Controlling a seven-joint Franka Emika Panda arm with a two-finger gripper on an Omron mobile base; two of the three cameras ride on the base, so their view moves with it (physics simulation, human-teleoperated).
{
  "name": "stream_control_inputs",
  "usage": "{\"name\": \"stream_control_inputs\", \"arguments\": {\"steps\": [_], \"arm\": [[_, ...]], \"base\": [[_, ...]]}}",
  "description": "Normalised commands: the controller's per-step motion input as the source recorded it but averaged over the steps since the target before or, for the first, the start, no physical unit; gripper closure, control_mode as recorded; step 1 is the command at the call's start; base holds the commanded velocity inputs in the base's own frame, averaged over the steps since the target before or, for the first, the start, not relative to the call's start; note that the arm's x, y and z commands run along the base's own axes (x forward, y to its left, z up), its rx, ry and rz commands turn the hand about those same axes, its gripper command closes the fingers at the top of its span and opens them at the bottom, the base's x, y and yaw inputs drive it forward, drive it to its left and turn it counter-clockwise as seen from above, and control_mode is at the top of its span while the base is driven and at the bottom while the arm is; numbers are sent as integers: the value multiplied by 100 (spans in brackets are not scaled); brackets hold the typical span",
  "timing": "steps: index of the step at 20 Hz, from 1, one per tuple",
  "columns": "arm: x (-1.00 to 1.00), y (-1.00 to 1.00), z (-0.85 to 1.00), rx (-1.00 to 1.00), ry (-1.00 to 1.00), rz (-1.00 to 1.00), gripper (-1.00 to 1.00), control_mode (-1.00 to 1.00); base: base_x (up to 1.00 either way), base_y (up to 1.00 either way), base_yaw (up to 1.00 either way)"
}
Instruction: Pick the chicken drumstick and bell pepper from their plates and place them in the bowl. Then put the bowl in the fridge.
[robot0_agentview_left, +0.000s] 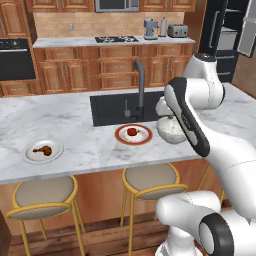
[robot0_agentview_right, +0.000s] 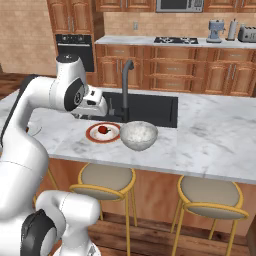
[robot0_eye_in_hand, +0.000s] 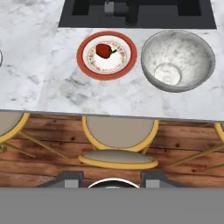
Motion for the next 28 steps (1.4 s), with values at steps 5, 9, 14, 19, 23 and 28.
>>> {"name": "stream_control_inputs", "arguments": {"steps": [5, 9, 14, 19, 23, 28], "arm": [[-8, 0, -8, 0, 0, 0, -100, -100], [-6, 10, -19, -10, -1, 0, -100, -100], [0, 23, -22, -31, -2, 15, -100, -100], [10, 21, -21, -37, 4, 32, -100, -100], [27, 20, -17, -24, 14, 45, -100, -100], [33, 14, -11, -12, 20, 47, -100, -100]], "base": [[0, 0, 0], [0, 0, 0], [0, 0, 0], [0, 0, 0], [0, 0, 0], [0, 0, 0]]}}
